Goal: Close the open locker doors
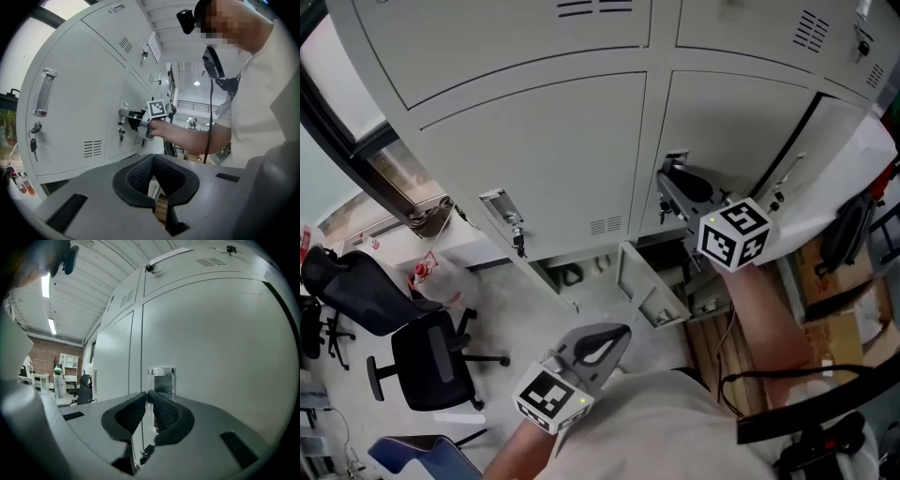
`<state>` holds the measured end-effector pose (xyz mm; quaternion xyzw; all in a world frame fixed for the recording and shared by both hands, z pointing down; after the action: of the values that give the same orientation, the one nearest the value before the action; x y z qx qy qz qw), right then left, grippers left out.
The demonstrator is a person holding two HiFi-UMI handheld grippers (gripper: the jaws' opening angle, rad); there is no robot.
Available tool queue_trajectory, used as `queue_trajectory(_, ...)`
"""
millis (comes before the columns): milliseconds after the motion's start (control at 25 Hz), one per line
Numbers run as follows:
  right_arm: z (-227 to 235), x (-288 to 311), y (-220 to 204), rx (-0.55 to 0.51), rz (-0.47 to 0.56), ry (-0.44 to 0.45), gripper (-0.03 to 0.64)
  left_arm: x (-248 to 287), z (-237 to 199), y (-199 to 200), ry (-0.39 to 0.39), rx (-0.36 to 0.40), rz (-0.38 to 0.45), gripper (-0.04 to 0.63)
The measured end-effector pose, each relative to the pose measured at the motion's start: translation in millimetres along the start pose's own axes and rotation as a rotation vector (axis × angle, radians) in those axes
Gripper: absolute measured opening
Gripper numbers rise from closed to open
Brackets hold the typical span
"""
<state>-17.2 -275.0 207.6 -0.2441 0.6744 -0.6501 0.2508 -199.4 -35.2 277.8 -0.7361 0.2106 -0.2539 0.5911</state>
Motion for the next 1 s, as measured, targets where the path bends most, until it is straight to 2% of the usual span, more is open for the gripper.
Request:
queue_trajectory(520,-2.4,2.0,1.6,0.007,-0.016,-0.032,0.052,-4.4,-13.9,-1.6,-0.030,0.000,-0.005,0.011)
queue_trajectory(1000,-15.1,2.7,2.4,-0.034,-0.031,-0.151,0.052,-13.9,-5.7,-7.5,-0.030,-0.014,-0.005,0.011)
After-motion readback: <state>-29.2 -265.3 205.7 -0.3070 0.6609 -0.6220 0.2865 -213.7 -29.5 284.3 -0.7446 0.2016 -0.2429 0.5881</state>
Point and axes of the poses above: the fingertips, and each gripper's own axes: x forward along the fingers, z to its right, y out of its top, the point moved 9 cm from there along -x, backward along the fingers, and after that the axes turned 4 degrees about z, right-handed, at the moved point
